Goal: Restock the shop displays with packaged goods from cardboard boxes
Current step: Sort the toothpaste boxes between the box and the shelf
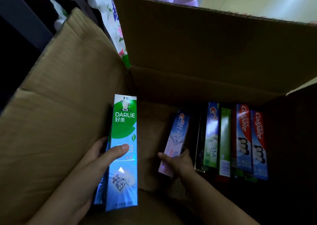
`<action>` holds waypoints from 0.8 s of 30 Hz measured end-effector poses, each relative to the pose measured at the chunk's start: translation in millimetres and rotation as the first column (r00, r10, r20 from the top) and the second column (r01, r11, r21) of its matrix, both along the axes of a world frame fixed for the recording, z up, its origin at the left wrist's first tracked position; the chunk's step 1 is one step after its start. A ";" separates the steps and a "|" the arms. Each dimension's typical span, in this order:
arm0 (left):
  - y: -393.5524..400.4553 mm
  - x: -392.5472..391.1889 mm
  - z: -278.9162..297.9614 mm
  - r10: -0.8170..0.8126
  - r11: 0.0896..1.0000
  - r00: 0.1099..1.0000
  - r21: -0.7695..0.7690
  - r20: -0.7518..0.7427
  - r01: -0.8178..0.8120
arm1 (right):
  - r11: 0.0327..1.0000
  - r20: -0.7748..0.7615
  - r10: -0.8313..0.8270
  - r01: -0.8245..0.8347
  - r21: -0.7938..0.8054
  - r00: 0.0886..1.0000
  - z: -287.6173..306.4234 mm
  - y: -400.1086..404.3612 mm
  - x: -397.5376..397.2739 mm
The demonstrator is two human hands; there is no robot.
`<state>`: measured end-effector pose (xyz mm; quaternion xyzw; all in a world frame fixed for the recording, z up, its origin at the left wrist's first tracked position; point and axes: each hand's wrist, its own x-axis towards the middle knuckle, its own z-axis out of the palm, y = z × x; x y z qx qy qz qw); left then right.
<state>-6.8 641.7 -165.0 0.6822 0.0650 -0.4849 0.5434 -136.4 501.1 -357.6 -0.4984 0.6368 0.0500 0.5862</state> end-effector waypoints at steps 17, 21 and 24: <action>2.2 -9.1 89.4 0.052 0.998 0.996 -0.039 -0.067 -0.055 | 0.965 0.381 -0.008 -0.093 0.244 0.925 222.3 -11.1 -30.2; 5.2 -25.8 178.2 0.055 0.994 0.988 -0.091 -0.144 -0.069 | 0.947 0.464 0.140 -0.255 0.196 0.875 342.1 -5.3 -40.4; 2.1 -37.5 259.3 0.077 0.985 0.980 -0.137 -0.182 -0.103 | 0.917 0.501 0.255 -0.371 0.146 0.827 442.2 -2.2 -46.6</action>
